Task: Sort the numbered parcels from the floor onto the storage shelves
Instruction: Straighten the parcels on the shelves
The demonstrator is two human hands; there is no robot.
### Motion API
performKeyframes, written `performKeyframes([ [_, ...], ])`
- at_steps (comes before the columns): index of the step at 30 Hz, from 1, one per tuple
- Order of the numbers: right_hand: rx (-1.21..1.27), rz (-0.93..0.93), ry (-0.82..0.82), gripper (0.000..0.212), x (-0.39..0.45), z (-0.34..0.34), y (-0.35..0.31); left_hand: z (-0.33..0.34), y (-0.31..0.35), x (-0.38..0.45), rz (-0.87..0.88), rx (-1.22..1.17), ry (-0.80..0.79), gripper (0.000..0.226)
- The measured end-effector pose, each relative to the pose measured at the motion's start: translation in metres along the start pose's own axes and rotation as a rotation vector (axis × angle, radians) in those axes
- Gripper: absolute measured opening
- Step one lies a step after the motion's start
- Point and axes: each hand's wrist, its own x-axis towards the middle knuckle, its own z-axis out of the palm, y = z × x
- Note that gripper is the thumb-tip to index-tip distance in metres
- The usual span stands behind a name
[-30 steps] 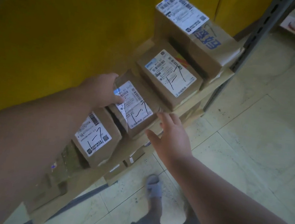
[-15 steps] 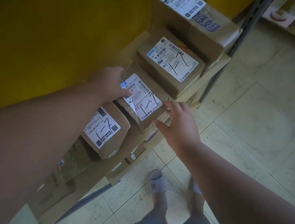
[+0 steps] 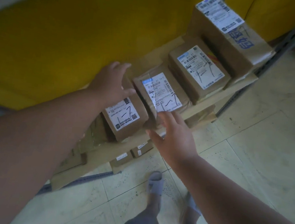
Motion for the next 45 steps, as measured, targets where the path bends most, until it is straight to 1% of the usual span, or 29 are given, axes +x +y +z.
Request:
performKeyframes([
  [4,-0.001,-0.094,-0.072,0.053,-0.007,0.016,-0.011,0.001,-0.028,-0.013,-0.116,0.003,-0.012,0.083],
  [7,0.007,-0.081,-0.112,0.057,-0.006,0.027,-0.02,0.008,-0.043,-0.019,-0.153,-0.026,-0.009,0.074],
  [9,0.012,-0.061,-0.097,0.059,-0.004,0.034,-0.026,0.012,-0.048,-0.021,-0.144,-0.073,0.005,0.069],
  [13,0.002,0.031,-0.036,0.058,-0.005,0.047,-0.032,0.015,-0.053,-0.021,-0.077,-0.074,0.025,0.065],
  [16,-0.016,0.064,-0.008,0.056,-0.01,0.051,-0.035,0.017,-0.057,-0.021,-0.032,-0.092,0.04,0.062],
  [19,-0.041,0.074,0.014,0.057,-0.01,0.055,-0.039,0.018,-0.06,-0.022,0.004,-0.11,0.042,0.064],
  [21,-0.08,0.079,0.021,0.057,-0.011,0.055,-0.042,0.019,-0.062,-0.025,0.018,-0.129,0.038,0.069],
  [24,-0.109,0.052,0.021,0.054,-0.017,0.055,-0.047,0.02,-0.071,-0.032,-0.028,-0.17,0.081,0.069],
  [26,-0.096,-0.016,0.001,0.048,-0.024,0.057,-0.052,0.02,-0.087,-0.038,-0.091,-0.152,0.132,0.061],
  [28,-0.069,-0.103,-0.031,0.043,-0.033,0.062,-0.058,0.021,-0.108,-0.046,-0.165,-0.141,0.145,0.053],
  [30,-0.033,-0.177,-0.068,0.042,-0.042,0.073,-0.063,0.024,-0.129,-0.052,-0.213,-0.116,0.104,0.05],
  [33,-0.024,-0.236,-0.131,0.048,-0.049,0.091,-0.071,0.03,-0.147,-0.066,-0.222,-0.108,0.029,0.055],
  [36,-0.081,-0.22,-0.223,0.056,-0.046,0.105,-0.077,0.036,-0.156,-0.077,-0.201,-0.102,0.001,0.062],
  [38,-0.137,-0.205,-0.268,0.058,-0.045,0.115,-0.08,0.042,-0.162,-0.081,-0.212,-0.091,0.006,0.058],
  [41,-0.194,-0.174,-0.252,0.059,-0.044,0.127,-0.083,0.048,-0.166,-0.089,-0.237,-0.091,0.044,0.045],
  [43,-0.216,-0.131,-0.236,0.057,-0.046,0.13,-0.085,0.052,-0.167,-0.098,-0.247,-0.113,0.06,0.042],
  [45,-0.226,-0.128,-0.193,0.051,-0.047,0.131,-0.088,0.054,-0.17,-0.106,-0.248,-0.107,0.066,0.041],
])
